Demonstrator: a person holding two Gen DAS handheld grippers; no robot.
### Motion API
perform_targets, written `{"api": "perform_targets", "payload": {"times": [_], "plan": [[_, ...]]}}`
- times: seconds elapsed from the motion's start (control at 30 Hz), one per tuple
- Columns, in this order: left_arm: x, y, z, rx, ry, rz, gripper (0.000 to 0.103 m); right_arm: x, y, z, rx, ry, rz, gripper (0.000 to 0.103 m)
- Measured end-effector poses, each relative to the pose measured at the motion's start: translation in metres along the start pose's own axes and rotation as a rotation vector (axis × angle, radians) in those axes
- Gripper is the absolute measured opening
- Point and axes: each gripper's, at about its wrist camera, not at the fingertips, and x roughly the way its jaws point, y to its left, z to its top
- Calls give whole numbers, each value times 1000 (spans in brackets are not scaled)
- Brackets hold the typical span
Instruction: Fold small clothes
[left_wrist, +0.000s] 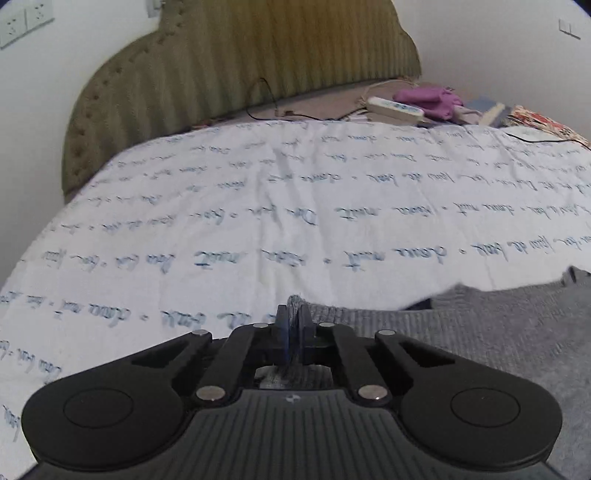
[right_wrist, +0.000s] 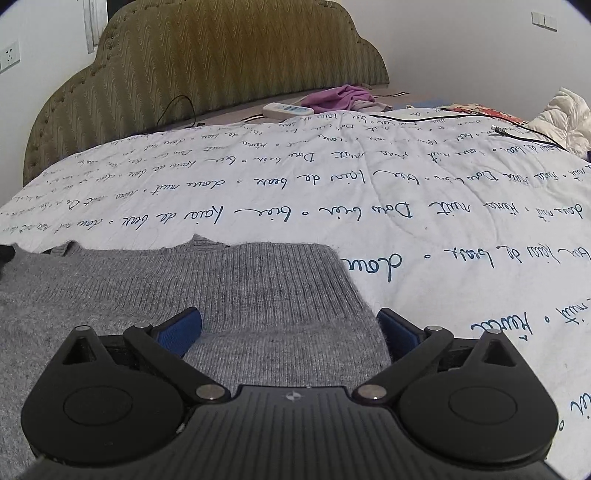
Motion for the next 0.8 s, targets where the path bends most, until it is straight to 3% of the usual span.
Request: {"api": "perform_targets", "payload": {"times": [0.1,0.27,0.37,0.47,0.53,0.63,0.73,0.8], "plan": [[17,6,-11,7,47,43,4,0,0,1,3,-1,2,102],[4,-5,-19,42,-19,98,8,-2,0,0,10,-6,5,102],[-36,-6,-16,0,-120,128,12,-3,-1,0,16,-9,9,102],[-72,-11,-27,-76,-169,0,32,-3,-1,-1,24,-11,13,102],[-74,-25,-40,-18,-126,-79,36,-3,-1,-1,26,-12,13,102],[-44,-38,-59,24,-17,-59,38,-3,0,-1,26,-13,12,102],[-28,-30,-69,-10,-86,-59,45,-4,-1,-1,33,-15,17,102],[-29,-35,-66,-3,-79,-29,46,-3,-2,-1,38,-15,19,101]]}}
